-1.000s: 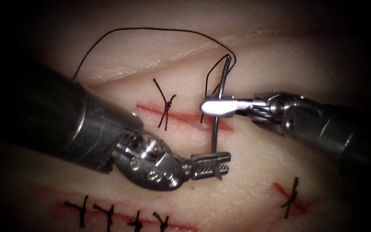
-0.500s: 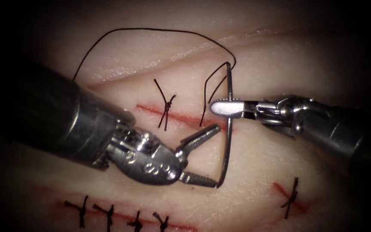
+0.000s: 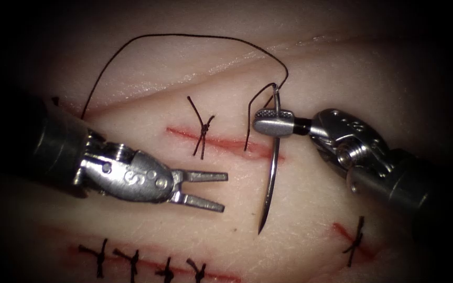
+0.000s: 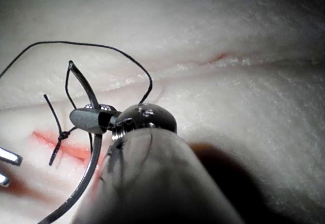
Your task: Wound Closure
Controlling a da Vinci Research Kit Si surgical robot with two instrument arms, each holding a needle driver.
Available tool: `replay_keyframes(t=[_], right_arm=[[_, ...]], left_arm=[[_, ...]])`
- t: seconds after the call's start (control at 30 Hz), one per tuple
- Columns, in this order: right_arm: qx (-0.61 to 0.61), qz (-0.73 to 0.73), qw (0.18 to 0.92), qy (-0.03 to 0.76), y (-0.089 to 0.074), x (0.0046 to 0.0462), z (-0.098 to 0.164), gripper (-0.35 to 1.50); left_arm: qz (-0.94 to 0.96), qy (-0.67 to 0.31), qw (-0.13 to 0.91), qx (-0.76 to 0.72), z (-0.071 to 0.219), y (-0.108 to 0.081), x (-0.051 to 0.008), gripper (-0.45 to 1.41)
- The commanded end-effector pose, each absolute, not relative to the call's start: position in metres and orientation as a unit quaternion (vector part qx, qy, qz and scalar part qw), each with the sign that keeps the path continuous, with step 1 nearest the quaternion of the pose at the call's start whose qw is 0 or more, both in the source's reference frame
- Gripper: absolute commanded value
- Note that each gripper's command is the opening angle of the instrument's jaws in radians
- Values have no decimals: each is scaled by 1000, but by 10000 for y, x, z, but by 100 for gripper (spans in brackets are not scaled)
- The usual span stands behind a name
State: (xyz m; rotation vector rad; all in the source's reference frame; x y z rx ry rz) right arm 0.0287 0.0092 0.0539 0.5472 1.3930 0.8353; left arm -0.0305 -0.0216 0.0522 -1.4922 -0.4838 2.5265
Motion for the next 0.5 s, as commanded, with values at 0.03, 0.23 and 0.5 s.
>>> replay_keyframes(t=[0.03,0.23,0.5], right_arm=[[226,348,662,624,86,296,541,-35],[178,302,675,649,83,296,535,-35],[153,279,676,664,81,296,532,-35]], left_arm=[[853,-183,84,-481,544,-218,-307,-42],[876,-203,87,-429,574,-207,-317,-45],[907,-207,81,-357,613,-198,-334,-45]])
